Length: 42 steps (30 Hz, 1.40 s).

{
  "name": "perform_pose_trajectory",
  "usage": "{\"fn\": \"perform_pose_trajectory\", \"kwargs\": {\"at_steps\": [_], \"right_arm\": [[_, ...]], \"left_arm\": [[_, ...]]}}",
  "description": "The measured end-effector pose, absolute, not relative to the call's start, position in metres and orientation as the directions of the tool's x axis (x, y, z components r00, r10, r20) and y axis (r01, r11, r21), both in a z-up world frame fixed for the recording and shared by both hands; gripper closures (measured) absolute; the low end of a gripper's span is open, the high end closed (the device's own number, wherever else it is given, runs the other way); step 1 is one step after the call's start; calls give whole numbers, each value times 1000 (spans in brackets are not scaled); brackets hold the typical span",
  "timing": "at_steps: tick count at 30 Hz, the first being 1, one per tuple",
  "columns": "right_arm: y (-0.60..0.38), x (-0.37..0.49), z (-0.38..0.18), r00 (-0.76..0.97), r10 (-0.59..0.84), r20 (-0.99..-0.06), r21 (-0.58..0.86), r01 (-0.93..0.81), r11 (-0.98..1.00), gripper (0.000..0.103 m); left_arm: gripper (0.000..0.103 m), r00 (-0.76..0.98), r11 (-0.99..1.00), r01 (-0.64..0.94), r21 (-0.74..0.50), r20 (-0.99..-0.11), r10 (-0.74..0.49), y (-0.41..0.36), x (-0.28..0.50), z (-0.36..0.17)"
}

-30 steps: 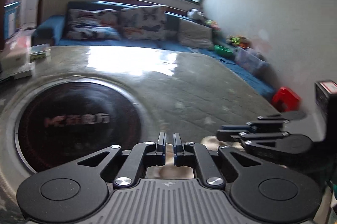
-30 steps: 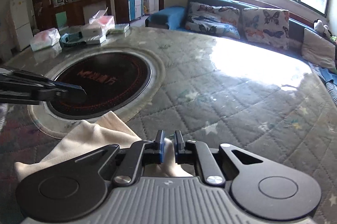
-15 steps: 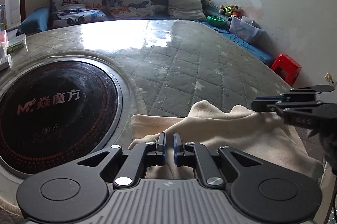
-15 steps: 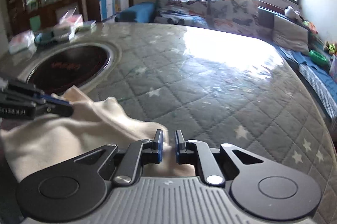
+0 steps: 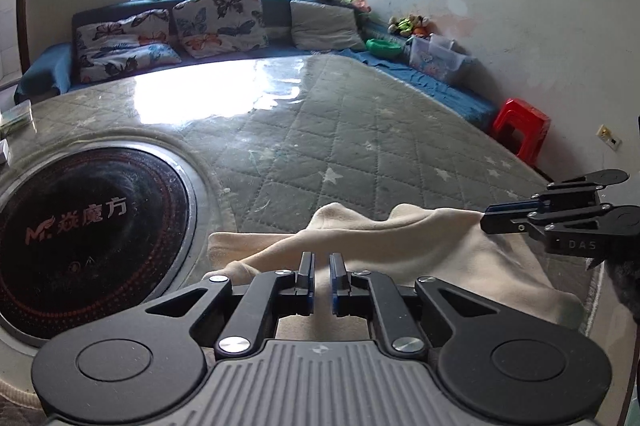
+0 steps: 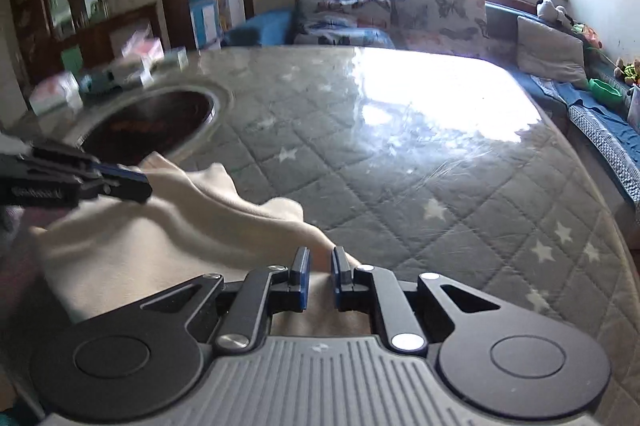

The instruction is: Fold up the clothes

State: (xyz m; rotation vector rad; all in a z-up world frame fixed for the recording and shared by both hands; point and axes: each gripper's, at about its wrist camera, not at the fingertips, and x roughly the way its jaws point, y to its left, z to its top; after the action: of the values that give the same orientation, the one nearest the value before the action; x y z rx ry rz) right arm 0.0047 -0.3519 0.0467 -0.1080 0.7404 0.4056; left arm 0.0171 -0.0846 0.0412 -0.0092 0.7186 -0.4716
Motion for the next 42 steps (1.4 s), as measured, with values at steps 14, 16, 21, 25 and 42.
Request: {"fn": "perform_pose_trajectory", "kwargs": {"at_steps": [14,16,21,25,42], "right_arm": [[-343,-62,40,610,313,-728,-96,-542,835,91],[-342,-66,45,632,307,-711,-109,-530,841,91],[-337,-74,57,639,391,-663,-72,-574,816,91],[-335,-72,36,602,385,-699,-72,-595,800,91],[-344,-8,41,644,352,-679,5,-476,880,90]], "left_arm": [[93,686,920,377,-106,-635,-354,-65,-21,29],[92,688,924,368,-104,-639,-346,-63,-23,26],[92,689,931,352,-97,-646,-328,-63,-26,23],[92,683,932,346,-106,-652,-328,-58,-36,21],[89,681,940,319,-120,-661,-315,-54,-52,33]]}}
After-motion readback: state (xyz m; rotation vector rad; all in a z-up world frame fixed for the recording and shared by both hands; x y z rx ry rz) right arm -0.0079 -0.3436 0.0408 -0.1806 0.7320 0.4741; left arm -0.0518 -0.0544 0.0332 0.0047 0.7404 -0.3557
